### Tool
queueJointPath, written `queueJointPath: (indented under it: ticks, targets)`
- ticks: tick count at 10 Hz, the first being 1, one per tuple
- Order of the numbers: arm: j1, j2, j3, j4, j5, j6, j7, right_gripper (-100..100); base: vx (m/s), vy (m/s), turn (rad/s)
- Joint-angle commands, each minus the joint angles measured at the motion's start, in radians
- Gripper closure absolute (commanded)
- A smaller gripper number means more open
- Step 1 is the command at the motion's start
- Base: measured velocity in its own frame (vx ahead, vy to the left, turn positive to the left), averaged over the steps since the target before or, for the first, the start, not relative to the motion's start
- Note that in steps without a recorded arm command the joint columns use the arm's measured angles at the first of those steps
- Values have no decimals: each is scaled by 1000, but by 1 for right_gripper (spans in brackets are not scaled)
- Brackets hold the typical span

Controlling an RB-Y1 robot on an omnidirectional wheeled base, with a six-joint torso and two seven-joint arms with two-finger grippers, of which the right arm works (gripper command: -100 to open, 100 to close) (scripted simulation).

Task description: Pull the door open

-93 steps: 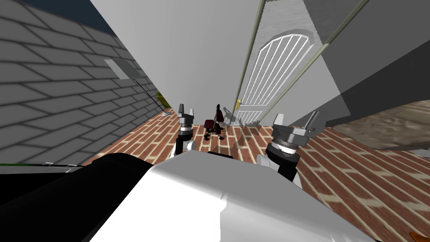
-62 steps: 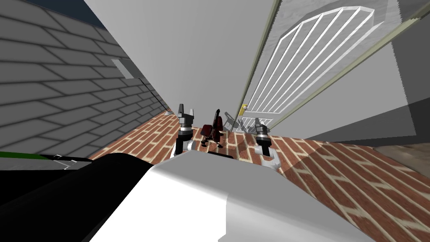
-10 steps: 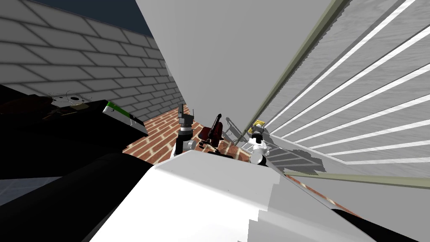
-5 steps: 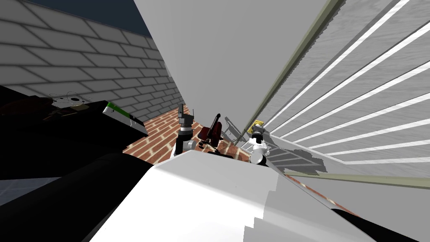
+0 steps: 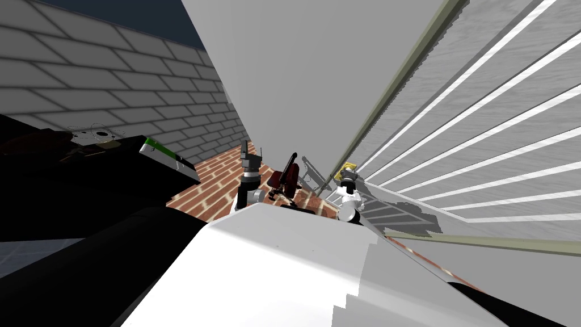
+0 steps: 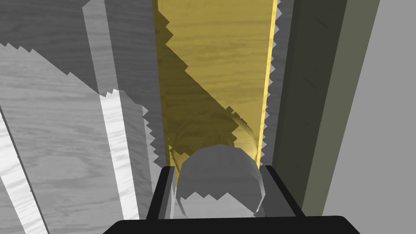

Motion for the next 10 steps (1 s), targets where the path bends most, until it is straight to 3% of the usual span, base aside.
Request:
queueJointPath:
  ticks: [1,10]
  targets:
    - [0,-2,10,2,-17,-1,-33,100,-24,-7,23]
    - [6,-22,63,11,-108,-5,-201,100,-23,-4,20]
